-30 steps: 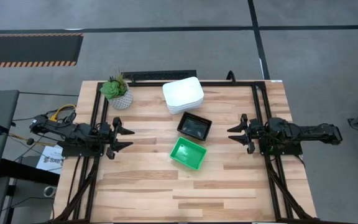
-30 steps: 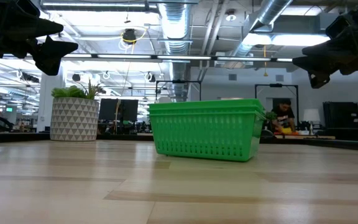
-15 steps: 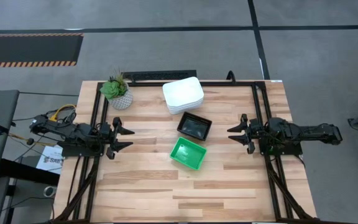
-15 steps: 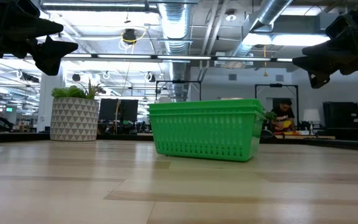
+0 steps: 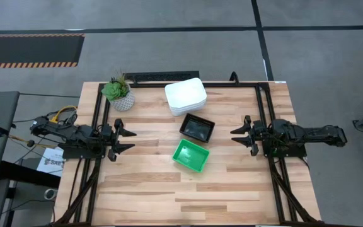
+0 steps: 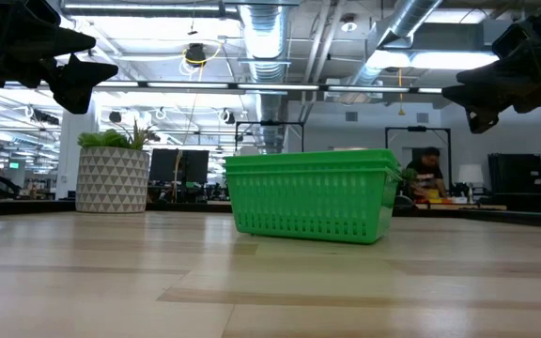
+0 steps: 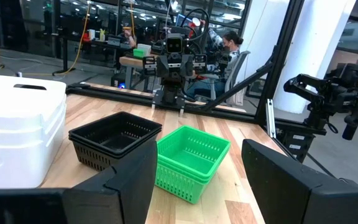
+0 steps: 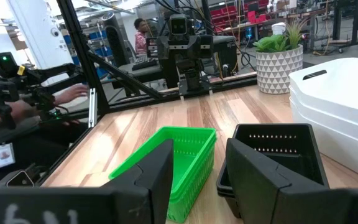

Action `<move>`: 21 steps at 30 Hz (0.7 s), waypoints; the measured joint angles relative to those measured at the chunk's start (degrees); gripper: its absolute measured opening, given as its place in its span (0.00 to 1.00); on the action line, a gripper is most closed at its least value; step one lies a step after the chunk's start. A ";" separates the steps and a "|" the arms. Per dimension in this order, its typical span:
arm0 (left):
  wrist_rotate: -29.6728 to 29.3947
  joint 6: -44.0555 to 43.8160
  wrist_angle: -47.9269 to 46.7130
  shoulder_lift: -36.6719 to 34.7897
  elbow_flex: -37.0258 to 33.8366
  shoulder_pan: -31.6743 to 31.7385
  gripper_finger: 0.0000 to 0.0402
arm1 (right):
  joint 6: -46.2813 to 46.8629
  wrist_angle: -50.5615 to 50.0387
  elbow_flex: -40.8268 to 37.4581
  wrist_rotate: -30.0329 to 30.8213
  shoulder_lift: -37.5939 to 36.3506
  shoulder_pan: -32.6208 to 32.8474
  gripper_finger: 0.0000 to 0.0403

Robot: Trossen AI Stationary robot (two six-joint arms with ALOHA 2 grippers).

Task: Stack baskets by color
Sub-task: Return to Home Position

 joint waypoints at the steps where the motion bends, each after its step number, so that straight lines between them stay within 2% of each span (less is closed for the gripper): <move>1: 0.00 0.00 0.00 -0.02 0.00 -0.02 0.56 | -0.01 0.00 0.00 0.00 0.00 0.00 0.42; 21: 0.00 0.00 0.00 -0.02 0.00 0.00 0.56 | 0.01 0.01 0.00 0.00 -0.01 -0.01 0.42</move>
